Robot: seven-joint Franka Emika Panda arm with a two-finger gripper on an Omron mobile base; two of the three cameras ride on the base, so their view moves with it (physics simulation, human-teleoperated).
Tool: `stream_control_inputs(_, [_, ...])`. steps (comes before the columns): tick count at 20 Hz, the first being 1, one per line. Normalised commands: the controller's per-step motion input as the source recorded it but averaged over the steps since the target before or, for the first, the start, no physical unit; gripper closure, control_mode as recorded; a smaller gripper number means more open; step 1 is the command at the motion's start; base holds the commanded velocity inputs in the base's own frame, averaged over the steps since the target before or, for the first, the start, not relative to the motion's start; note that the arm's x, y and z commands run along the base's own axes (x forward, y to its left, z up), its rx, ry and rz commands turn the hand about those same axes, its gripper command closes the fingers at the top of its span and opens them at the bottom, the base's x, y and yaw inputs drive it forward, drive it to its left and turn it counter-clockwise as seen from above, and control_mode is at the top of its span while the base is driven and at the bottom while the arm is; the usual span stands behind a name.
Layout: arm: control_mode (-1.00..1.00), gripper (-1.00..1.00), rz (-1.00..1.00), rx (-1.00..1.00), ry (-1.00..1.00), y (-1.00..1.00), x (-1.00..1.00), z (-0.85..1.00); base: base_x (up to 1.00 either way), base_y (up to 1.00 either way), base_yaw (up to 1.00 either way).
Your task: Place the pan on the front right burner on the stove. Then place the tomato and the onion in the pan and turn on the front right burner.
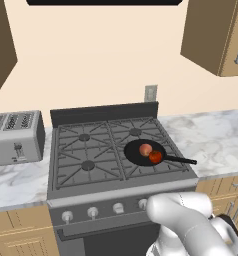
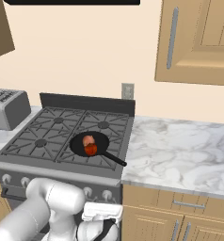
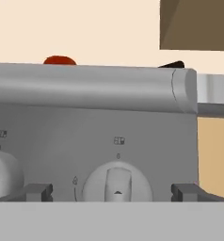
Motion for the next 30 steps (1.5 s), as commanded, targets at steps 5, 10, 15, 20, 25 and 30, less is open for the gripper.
stream_control_inputs(5, [-1.0,-1.0,0.0,0.0,0.0,0.0,0.14,0.0,0.0,0.0,0.0])
stream_control_inputs(10, [-1.0,-1.0,0.0,0.0,0.01,0.0,0.06,0.0,0.0,0.0,0.0])
stream_control_inputs(15, [-1.0,-1.0,0.0,0.0,0.0,0.0,0.0,-0.01,0.0,0.0,0.0])
stream_control_inputs(20, [-1.0,-1.0,0.0,0.0,0.0,0.0,0.0,0.0,0.0,0.0,0.0])
stream_control_inputs(25, [-1.0,1.0,0.0,0.0,0.0,0.0,0.0,0.0,0.0,0.0,0.0])
stream_control_inputs(30, [-1.0,1.0,0.0,0.0,0.0,0.0,0.0,0.0,0.0,0.0,0.0])
